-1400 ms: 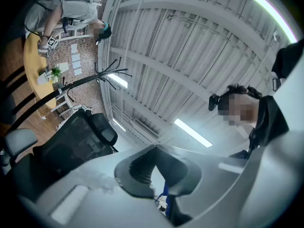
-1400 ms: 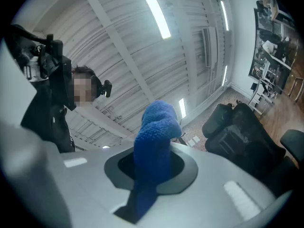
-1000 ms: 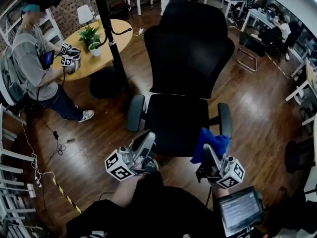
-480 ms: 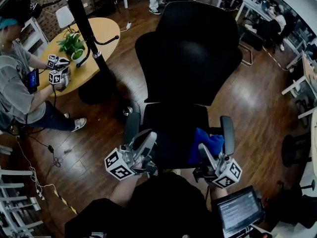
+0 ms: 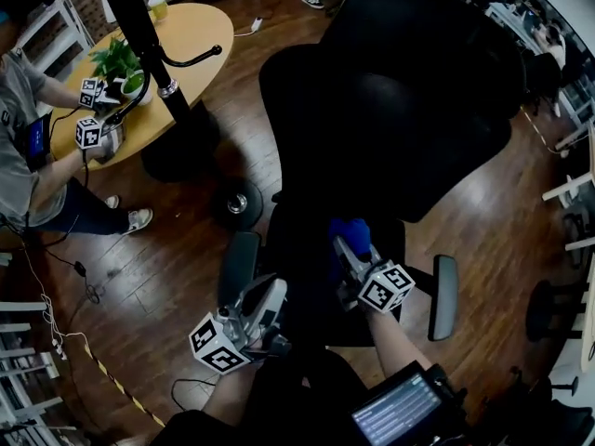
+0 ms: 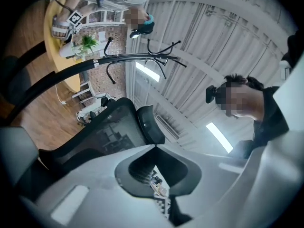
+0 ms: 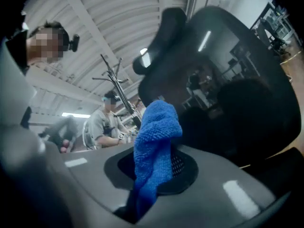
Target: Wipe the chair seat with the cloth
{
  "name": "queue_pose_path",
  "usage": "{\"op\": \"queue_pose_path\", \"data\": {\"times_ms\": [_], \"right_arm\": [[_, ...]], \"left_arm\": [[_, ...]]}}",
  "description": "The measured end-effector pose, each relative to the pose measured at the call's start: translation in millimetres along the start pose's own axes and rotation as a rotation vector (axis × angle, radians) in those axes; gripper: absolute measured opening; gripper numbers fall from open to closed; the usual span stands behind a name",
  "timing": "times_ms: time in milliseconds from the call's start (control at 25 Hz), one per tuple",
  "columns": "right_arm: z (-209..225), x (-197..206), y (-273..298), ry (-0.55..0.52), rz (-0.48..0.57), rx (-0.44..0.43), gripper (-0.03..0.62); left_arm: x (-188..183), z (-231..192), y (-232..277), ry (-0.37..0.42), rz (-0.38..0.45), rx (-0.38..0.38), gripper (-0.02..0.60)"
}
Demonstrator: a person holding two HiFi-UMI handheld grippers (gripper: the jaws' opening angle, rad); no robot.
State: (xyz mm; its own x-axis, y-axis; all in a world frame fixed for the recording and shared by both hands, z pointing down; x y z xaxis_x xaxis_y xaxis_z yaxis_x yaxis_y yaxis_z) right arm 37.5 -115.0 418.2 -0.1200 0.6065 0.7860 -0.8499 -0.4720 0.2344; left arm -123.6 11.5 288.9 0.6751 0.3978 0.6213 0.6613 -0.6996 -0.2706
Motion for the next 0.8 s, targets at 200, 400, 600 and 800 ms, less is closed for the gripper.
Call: {"op": "queue_pose_path", "data": {"times_ms": [200, 400, 600, 800], "right_arm": [[101.5, 92.3, 128.1, 0.006, -0.266, 0.127, 0.049], [124.2, 142.7, 202.5, -0.084, -0.410, 0.159, 0.049], [125.2, 156.6, 224.8, -0.180, -0.530, 0.248, 0.048], [139.5, 153.7, 212.5, -0.163, -0.568, 0.306, 0.048]], "left_arm": [[15.1, -48.2, -18.5, 0.024, 0.008, -0.056, -0.008], [29.2, -78.1, -38.8, 0.015, 0.020, -0.094, -0.008], [36.1, -84.5, -43.1, -0.001, 0.020, -0.099, -0.008], [37.7, -83.8, -36.7, 0.001, -0.003, -0.090, -0.008]]}}
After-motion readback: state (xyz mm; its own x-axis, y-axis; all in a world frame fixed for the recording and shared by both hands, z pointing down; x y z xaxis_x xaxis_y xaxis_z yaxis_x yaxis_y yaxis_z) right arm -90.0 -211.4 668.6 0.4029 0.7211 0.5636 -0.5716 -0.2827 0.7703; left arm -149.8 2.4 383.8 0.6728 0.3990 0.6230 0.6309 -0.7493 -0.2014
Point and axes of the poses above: the fingertips, and each gripper's own axes: y forward along the fingers, z to its right, x out of its underside, the point moved 4 cm from there along -y, backward along the fingers, and after that the axes turned 13 degrees about -z, right-handed, at the moved point
